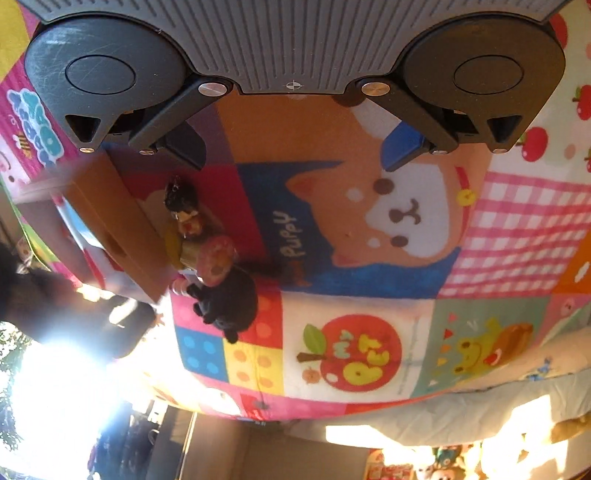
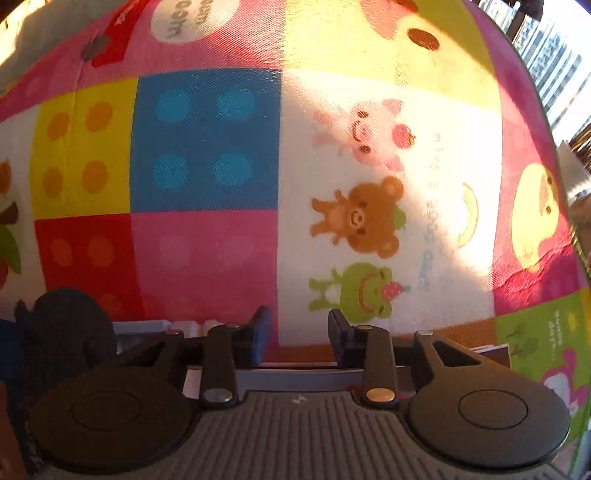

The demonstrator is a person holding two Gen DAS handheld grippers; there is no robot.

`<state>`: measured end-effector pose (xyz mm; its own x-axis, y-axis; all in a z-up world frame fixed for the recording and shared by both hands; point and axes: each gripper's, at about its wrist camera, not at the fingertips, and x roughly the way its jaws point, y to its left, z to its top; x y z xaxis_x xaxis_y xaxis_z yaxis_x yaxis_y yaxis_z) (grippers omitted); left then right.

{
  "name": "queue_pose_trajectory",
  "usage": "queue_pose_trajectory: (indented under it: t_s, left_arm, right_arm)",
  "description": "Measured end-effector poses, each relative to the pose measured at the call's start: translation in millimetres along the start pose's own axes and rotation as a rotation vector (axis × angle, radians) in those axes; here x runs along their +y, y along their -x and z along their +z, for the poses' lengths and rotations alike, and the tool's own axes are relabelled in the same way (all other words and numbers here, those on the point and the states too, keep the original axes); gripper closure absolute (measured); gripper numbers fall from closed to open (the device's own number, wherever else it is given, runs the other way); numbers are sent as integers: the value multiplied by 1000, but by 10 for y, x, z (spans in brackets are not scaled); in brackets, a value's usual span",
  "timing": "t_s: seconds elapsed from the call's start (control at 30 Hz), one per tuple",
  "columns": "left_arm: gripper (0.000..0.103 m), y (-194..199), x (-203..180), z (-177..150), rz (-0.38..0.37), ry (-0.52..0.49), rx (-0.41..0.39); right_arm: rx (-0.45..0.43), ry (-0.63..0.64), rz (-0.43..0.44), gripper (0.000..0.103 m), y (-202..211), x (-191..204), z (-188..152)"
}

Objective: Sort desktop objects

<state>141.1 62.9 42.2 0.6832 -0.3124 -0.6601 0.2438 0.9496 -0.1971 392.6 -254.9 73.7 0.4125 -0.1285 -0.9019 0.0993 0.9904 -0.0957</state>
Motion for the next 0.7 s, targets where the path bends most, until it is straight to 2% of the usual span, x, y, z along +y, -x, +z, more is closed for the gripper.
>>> queue_pose_trajectory:
  t_s: [0.07,0.13,0.2,0.27,0.3,0.33,0.5,0.57,0.6,0.63,0.7]
  left_arm:
    - [0,-35,-25,-9,-20,-12,6]
    - [0,-90,-81,-22,-25,-32,9]
    - [0,-154,-140,-26,-27,-38,26]
    - [0,-157,-173,-26,-43,-31,45]
    - [0,-134,-182,-28,-53,-34,44]
    - [0,-98,-186,-26,-55,-43,35]
    - [0,-6,-115,-12,14,-48,-15]
    - [0,-46,-56,-11,26,-24,3]
    - [0,-70,-37,-11,26,-17,13]
    - [0,-92,-26,-12,29,-15,21]
    - [0,-128,-32,-21,36,-30,21]
  right_arm:
    - [62,75,30,70,62,-67,-173]
    - [132,94,52,70,130,-133,-323]
    - [105,18,136,68,217,-228,-324]
    - [50,-100,222,58,214,-273,-224]
    - [27,-148,248,44,168,-225,-166]
    - [21,-189,266,37,93,-169,-123]
    - [37,-328,338,35,-317,130,33]
    - [70,-301,330,37,-425,266,35]
    - [40,-262,300,42,-387,349,7]
    - [41,-208,306,56,-356,436,-17]
    - [91,-153,409,76,-323,551,-92]
